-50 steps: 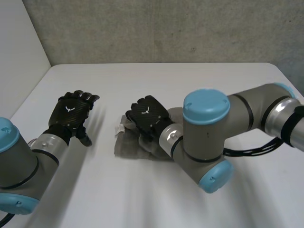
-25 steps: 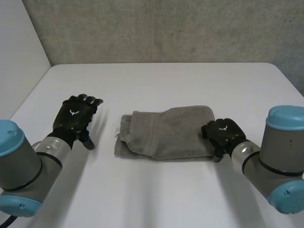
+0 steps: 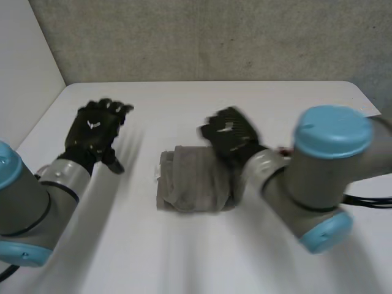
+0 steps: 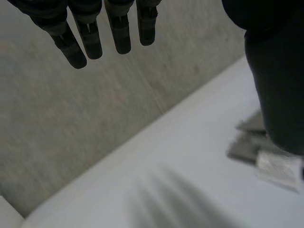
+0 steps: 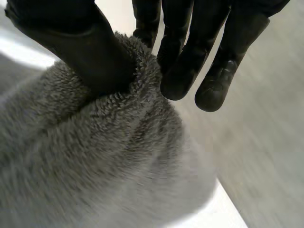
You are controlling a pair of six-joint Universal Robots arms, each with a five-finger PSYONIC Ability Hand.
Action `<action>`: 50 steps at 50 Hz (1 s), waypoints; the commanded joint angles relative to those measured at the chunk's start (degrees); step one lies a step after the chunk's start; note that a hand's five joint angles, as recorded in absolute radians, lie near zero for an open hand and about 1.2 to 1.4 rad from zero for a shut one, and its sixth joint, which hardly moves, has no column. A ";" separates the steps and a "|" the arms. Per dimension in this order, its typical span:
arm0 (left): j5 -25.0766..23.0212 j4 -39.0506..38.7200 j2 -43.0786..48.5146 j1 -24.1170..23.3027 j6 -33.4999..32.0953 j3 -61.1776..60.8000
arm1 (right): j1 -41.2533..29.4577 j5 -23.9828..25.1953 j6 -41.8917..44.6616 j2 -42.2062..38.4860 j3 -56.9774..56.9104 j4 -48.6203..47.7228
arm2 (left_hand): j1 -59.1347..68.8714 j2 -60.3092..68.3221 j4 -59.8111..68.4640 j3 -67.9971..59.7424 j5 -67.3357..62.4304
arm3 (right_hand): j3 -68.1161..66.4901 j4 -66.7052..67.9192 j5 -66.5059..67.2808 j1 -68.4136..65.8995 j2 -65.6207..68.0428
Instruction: Fold the towel.
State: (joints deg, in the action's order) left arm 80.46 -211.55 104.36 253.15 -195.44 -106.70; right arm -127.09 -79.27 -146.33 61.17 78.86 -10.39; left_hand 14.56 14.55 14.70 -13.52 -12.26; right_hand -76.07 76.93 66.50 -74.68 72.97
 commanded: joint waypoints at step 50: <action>3.22 16.43 10.95 -13.21 12.80 18.81 | 7.38 -1.68 -24.70 -4.22 -8.46 10.65 | -4.56 -4.55 -4.70 3.52 12.26 | 66.07 -66.93 -66.50 64.68 -62.97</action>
State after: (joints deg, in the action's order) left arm 83.02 -196.66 120.17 239.76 -182.78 -92.25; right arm -121.25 -80.63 -170.59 49.08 70.44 0.17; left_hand 14.45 14.55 14.70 -13.51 -12.09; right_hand -13.82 14.55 3.40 -13.29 14.42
